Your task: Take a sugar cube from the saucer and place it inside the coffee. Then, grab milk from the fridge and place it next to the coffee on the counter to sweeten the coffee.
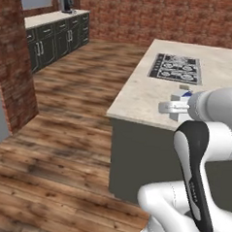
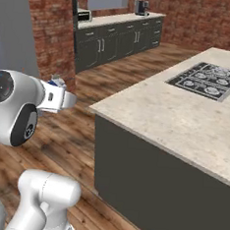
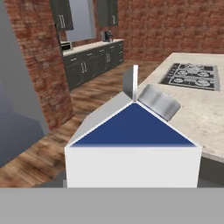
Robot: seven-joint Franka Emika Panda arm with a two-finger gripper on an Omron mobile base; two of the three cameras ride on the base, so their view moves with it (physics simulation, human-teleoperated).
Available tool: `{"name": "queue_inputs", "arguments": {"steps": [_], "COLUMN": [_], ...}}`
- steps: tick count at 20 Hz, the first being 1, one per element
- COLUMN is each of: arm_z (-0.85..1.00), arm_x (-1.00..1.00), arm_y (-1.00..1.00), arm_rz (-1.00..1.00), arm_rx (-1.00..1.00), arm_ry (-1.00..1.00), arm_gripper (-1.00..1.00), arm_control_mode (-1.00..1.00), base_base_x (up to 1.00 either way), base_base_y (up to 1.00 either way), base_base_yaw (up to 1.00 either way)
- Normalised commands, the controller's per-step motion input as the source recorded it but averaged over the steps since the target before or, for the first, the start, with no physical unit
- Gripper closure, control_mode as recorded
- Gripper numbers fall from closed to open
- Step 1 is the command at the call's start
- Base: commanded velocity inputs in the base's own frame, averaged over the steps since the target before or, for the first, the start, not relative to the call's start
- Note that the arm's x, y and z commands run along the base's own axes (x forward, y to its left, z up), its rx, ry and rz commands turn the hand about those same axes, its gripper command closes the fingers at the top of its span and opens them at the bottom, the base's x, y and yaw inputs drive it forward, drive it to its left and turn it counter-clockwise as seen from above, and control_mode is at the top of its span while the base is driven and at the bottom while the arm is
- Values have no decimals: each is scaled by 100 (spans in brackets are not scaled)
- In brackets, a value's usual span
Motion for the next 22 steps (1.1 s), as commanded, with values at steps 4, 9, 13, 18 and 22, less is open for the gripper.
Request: {"name": "queue_inputs", "arguments": {"steps": [4, 9, 13, 18, 22], "arm_z": [0, 0, 0, 0, 0], "arm_x": [0, 0, 0, 0, 0], "arm_y": [0, 0, 0, 0, 0], "arm_rz": [0, 0, 0, 0, 0], "arm_rx": [0, 0, 0, 0, 0], "arm_ry": [0, 0, 0, 0, 0], "arm_gripper": [100, 100, 100, 100, 100], "arm_control_mode": [100, 100, 100, 100, 100], "base_base_x": [75, 98, 100, 100, 100], "base_base_y": [100, 100, 100, 96, 69], "base_base_yaw": [24, 10, -4, -21, -36]}}
